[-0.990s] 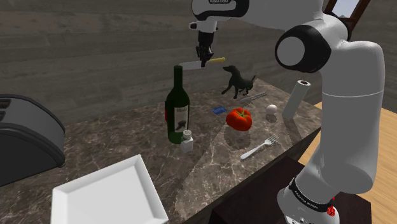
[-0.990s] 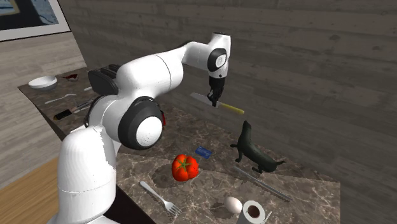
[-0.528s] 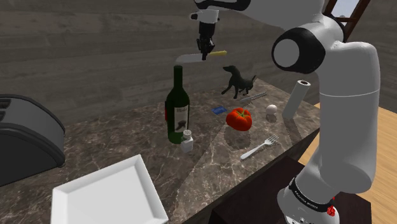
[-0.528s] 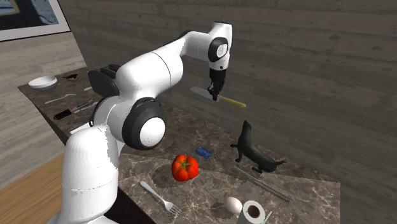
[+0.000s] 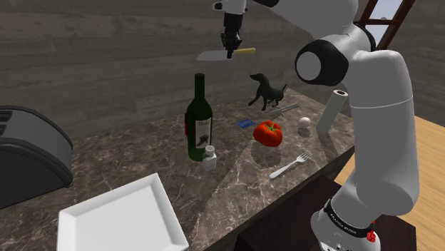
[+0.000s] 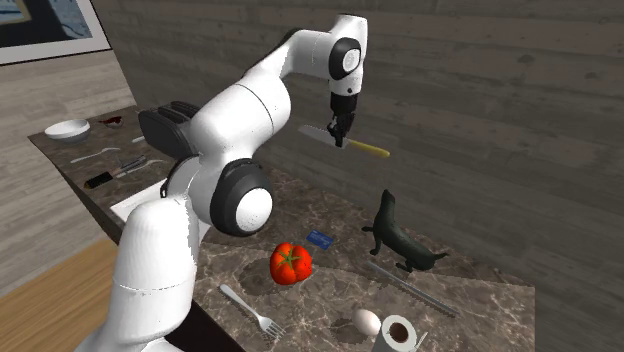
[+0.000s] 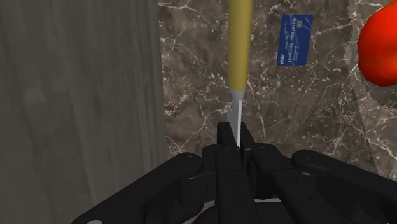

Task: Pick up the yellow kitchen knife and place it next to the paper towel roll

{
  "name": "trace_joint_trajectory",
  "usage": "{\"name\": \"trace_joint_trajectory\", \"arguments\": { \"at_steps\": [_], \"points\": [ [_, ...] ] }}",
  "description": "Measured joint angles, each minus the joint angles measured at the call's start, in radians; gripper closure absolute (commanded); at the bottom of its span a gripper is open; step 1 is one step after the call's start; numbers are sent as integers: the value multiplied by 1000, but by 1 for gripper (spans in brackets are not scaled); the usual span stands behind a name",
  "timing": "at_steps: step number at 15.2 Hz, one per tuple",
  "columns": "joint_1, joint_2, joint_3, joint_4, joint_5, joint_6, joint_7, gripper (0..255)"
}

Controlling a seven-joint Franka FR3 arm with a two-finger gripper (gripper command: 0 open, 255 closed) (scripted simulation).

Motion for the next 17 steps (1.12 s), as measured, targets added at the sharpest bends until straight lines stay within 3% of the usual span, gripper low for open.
{"name": "trace_joint_trajectory", "arguments": {
  "at_steps": [8,17],
  "points": [
    [-11,-244,-50,-365,-62,119,-120,255],
    [-100,-360,-117,-528,-92,163,-293,255]
  ]
}}
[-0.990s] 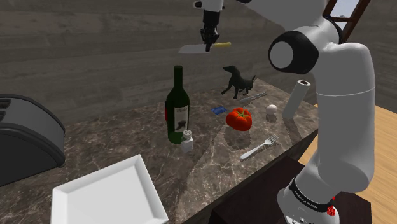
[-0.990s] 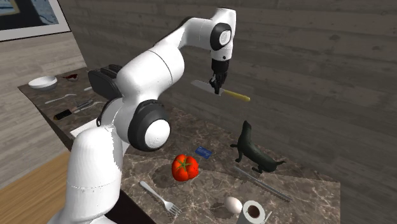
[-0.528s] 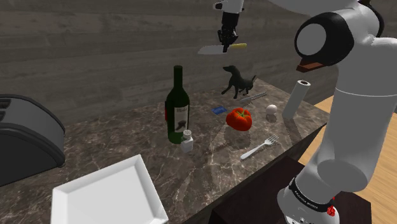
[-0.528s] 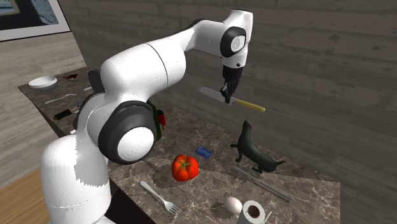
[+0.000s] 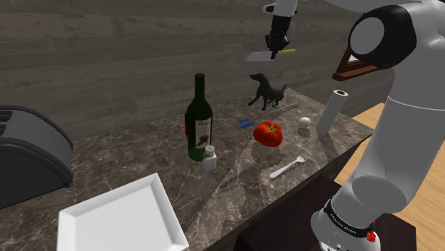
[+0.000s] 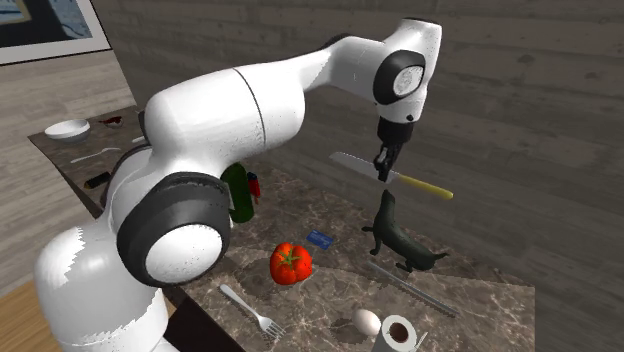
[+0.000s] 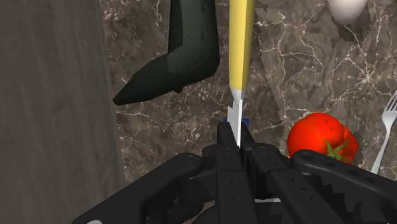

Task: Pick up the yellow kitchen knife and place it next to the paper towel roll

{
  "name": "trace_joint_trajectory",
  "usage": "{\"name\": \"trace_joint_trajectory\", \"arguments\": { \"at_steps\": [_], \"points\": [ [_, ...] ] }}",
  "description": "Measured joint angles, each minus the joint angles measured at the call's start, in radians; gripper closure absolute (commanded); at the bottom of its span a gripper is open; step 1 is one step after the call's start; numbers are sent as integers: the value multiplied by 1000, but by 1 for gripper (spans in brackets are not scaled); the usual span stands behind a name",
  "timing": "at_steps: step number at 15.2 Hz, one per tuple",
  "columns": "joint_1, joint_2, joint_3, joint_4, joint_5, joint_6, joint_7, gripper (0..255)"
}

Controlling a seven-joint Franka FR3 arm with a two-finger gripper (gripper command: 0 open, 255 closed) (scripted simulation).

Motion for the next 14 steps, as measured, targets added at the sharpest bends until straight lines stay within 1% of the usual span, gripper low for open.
{"name": "trace_joint_trajectory", "arguments": {
  "at_steps": [5,7,8,11,12,14],
  "points": [
    [-50,-65,-42,-90,-23,26,-99,255],
    [-74,-62,-58,-80,-20,17,-138,255],
    [-83,-77,-67,-102,-27,25,-158,255],
    [-120,-86,-95,-118,-28,30,-224,255],
    [-139,-74,-108,-101,-21,22,-254,255],
    [-169,-71,-129,-100,-18,21,-305,255]
  ]
}}
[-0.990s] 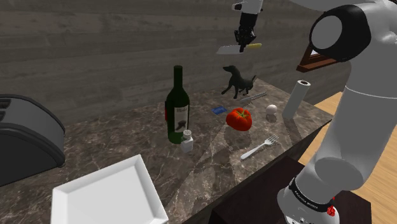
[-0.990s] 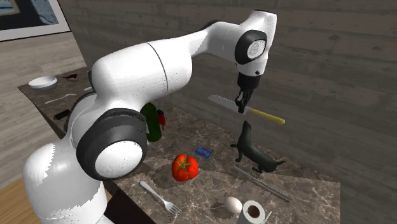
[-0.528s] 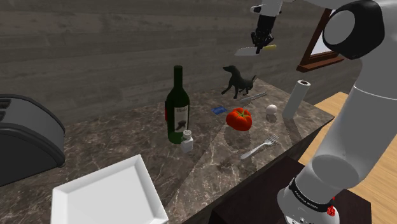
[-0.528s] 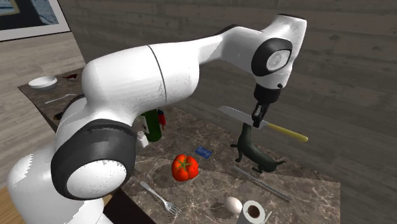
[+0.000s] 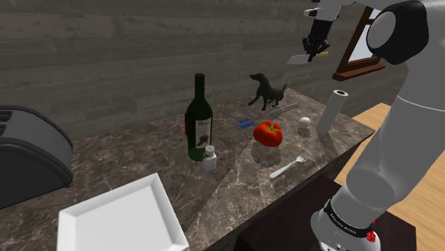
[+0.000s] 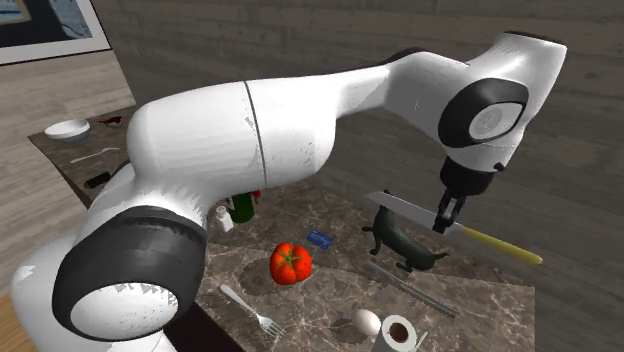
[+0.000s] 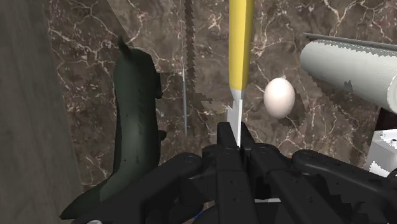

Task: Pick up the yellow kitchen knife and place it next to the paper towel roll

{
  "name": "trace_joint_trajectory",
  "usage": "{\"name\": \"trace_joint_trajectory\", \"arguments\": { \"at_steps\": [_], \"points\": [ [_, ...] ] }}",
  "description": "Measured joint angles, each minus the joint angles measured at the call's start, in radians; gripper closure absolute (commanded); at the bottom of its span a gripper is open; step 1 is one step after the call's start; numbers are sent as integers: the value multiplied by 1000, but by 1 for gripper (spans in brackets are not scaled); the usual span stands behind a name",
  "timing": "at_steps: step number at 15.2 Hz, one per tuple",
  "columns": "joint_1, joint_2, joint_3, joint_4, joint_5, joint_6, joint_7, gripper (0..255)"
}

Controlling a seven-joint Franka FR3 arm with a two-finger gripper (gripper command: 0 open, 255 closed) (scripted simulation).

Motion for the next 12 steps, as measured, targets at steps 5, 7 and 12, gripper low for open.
{"name": "trace_joint_trajectory", "arguments": {
  "at_steps": [5,7,12],
  "points": [
    [-81,41,-49,39,27,-11,-125,255],
    [-116,60,-67,66,41,-25,-174,255],
    [-209,141,-98,146,93,-45,-285,255]
  ]
}}
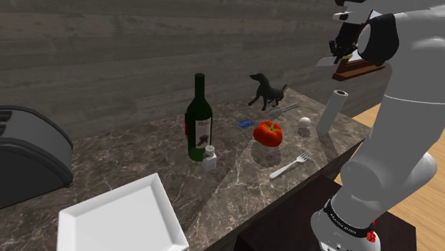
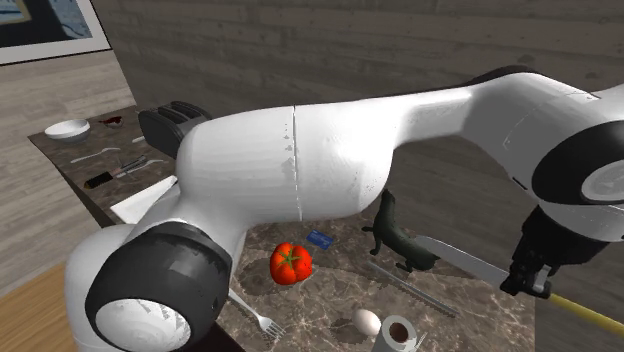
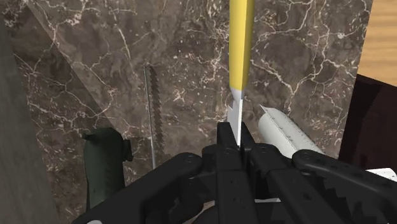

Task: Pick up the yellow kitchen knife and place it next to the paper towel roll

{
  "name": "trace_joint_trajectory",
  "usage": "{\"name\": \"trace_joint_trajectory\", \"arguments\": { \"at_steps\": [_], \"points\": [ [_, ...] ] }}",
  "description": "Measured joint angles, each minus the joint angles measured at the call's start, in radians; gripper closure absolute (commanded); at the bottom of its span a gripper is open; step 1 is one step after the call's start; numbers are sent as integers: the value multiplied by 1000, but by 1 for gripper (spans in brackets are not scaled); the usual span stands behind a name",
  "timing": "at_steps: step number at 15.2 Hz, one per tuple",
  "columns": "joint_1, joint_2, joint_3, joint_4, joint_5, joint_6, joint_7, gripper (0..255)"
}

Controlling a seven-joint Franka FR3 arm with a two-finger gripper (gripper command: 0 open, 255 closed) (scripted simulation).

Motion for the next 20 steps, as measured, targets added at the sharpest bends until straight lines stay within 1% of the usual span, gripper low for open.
{"name": "trace_joint_trajectory", "arguments": {
  "at_steps": [13,20],
  "points": [
    [34,-44,4,-220,-26,183,1,255],
    [40,-46,6,-321,-25,282,-6,255]
  ]
}}
